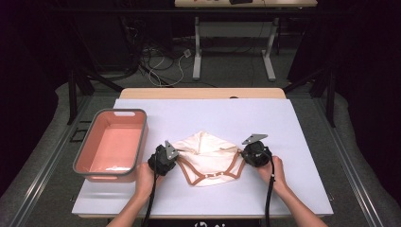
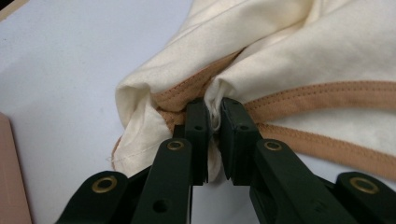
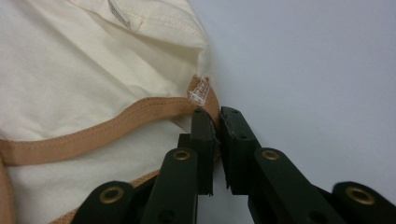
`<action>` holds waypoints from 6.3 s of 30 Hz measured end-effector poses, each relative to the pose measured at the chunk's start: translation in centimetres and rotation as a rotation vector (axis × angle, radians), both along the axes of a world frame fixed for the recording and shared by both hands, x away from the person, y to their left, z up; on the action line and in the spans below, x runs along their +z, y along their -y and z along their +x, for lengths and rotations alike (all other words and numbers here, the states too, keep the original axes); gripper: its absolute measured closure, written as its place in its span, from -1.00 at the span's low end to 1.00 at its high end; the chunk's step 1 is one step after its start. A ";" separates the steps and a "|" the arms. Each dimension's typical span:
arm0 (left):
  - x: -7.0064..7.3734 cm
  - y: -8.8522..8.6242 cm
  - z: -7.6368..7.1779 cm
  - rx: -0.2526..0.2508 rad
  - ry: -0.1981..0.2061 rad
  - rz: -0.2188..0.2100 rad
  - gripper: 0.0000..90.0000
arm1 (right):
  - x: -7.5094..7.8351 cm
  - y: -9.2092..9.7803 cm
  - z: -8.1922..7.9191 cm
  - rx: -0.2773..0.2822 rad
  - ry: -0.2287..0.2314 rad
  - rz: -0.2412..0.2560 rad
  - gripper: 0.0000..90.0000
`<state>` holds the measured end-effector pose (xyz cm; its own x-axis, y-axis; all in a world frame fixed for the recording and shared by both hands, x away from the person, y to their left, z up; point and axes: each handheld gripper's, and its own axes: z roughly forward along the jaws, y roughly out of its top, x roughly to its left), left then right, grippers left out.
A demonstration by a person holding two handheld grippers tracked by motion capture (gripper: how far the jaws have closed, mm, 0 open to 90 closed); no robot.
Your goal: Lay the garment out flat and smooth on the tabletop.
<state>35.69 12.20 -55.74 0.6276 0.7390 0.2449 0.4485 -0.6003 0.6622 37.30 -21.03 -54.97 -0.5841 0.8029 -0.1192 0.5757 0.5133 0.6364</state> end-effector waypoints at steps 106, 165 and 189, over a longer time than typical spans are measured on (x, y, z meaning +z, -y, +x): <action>1.3 1.0 -4.5 -0.151 -0.272 -0.163 0.15 | 1.6 -2.6 -4.9 0.266 -0.145 0.076 0.13; 1.2 -2.7 -1.6 -0.036 -0.165 -0.282 0.92 | 1.0 0.7 -1.7 -0.013 0.014 0.028 0.97; 2.2 -0.9 -3.4 -0.133 -0.170 -0.211 -0.13 | 1.7 0.0 -3.0 0.094 -0.038 0.083 -0.26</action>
<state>32.26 13.13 -53.50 0.7415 0.6706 -0.0222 0.4900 -0.5187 0.7006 34.27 -21.00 -53.30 -0.6597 0.7509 -0.0311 0.5524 0.5126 0.6573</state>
